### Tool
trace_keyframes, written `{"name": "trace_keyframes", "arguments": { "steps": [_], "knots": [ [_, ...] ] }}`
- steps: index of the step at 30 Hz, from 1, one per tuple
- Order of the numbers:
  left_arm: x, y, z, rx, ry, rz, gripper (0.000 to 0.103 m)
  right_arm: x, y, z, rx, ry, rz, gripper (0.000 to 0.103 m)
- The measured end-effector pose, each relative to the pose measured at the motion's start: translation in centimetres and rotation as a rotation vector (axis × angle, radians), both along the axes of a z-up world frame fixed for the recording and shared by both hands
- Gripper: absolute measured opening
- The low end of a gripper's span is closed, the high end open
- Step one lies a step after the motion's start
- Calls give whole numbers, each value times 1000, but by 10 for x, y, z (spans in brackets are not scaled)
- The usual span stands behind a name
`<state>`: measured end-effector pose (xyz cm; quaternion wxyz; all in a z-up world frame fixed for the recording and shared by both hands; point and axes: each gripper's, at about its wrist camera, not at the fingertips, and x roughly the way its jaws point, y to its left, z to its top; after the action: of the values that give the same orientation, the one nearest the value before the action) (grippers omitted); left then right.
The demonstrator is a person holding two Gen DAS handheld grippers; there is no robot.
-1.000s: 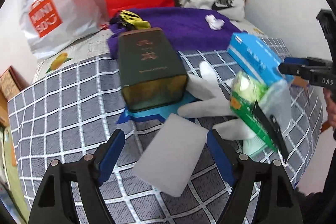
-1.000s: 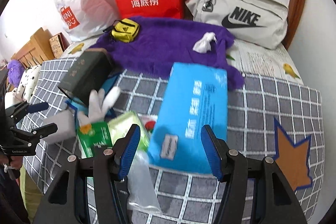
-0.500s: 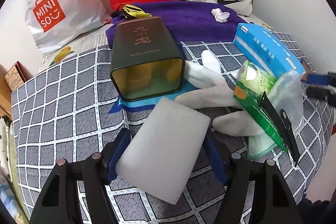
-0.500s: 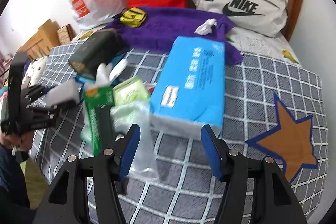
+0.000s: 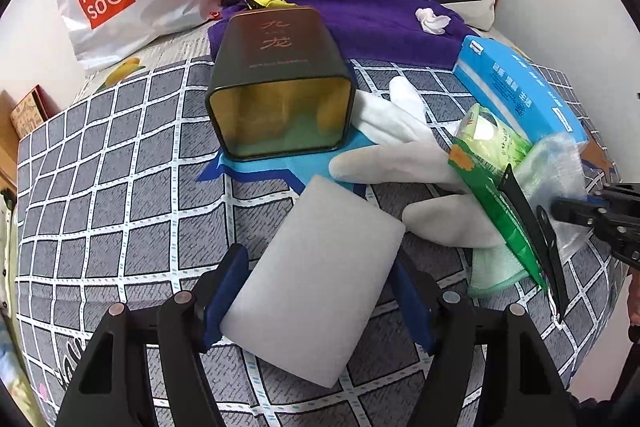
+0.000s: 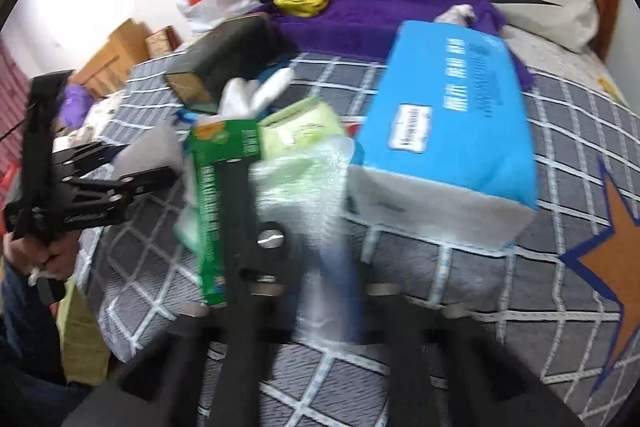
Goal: Organize soft objects
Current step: 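Grasp the white sponge pad with the left tool while the right tool grasps the clear plastic bag, then carry the sponge pad with the left tool while the right tool carries the plastic bag to the purple towel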
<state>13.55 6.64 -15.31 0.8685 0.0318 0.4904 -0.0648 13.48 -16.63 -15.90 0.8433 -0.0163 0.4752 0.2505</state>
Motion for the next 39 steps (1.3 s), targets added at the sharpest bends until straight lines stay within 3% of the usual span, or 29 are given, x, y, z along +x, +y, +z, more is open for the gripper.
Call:
{"name": "trace_keyframes", "arguments": {
  "steps": [4, 17, 21, 25, 28, 30, 31, 33, 35, 39],
  "knots": [
    [0, -2, 2, 2, -9, 8, 69, -14, -7, 17, -18, -67, 1, 3],
    [-8, 3, 18, -34, -57, 33, 66, -28, -32, 58, 17, -157, -43, 2],
    [-11, 3, 21, -56, -58, 21, 66, -25, -26, 43, -38, -119, -35, 4],
    [-12, 4, 15, -49, -39, 31, 66, -20, -26, 23, -31, -65, -38, 8],
    [-13, 5, 13, -48, -29, 36, 66, -15, -29, 13, -66, -51, -74, 20],
    [-14, 4, 12, -44, -27, 32, 66, -11, -32, 9, -74, -46, -104, 34],
    [-14, 4, 11, -41, -25, 31, 66, -9, -34, 8, -62, -35, -113, 37],
    [-13, 3, 10, -40, -21, 26, 66, -6, -35, 7, -25, -14, -125, 55],
    [-12, 2, 9, -41, -16, 26, 66, -4, -35, 6, -6, -11, -138, 64],
    [-8, 2, 5, -40, -4, 21, 66, 3, -27, 5, 29, 11, -154, 66]
  ]
}}
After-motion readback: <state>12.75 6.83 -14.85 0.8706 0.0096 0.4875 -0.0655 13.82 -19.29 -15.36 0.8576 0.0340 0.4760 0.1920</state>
